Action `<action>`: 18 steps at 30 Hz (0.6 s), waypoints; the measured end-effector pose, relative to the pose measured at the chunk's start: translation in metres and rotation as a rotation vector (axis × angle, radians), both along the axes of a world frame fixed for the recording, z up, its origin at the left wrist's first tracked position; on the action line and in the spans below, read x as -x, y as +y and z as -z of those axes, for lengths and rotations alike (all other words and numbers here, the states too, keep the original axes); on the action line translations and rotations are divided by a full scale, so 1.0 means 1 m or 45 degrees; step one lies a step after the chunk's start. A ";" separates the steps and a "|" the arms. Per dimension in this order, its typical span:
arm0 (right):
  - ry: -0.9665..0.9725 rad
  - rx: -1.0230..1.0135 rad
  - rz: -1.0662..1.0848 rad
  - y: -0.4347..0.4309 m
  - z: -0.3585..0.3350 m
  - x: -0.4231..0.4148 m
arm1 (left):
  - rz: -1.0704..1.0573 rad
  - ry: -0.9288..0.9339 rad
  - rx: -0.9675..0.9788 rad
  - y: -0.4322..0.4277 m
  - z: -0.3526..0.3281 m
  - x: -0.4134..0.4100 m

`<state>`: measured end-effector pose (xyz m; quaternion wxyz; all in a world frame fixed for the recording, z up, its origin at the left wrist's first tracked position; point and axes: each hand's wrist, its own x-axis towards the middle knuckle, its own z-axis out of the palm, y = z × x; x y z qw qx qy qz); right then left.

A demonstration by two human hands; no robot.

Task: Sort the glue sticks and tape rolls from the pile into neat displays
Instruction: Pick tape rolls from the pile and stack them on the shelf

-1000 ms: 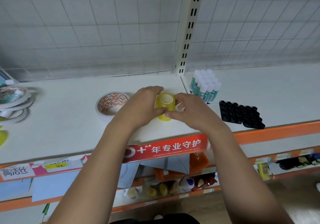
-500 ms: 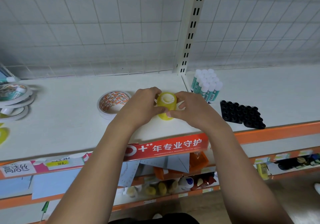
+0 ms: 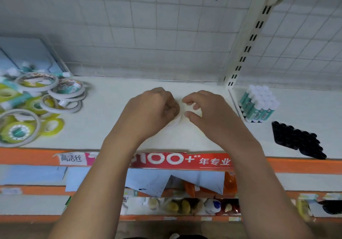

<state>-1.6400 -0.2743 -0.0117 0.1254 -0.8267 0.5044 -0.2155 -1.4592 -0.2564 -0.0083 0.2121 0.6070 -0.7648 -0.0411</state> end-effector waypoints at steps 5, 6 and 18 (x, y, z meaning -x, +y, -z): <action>-0.035 0.035 -0.215 0.009 0.002 -0.085 | -0.216 -0.090 0.053 0.028 0.006 -0.076; -0.027 0.041 -0.242 0.010 0.003 -0.102 | -0.255 -0.099 0.055 0.034 0.007 -0.092; 0.004 -0.063 -0.397 0.032 0.023 -0.274 | -0.458 -0.153 -0.008 0.087 0.015 -0.255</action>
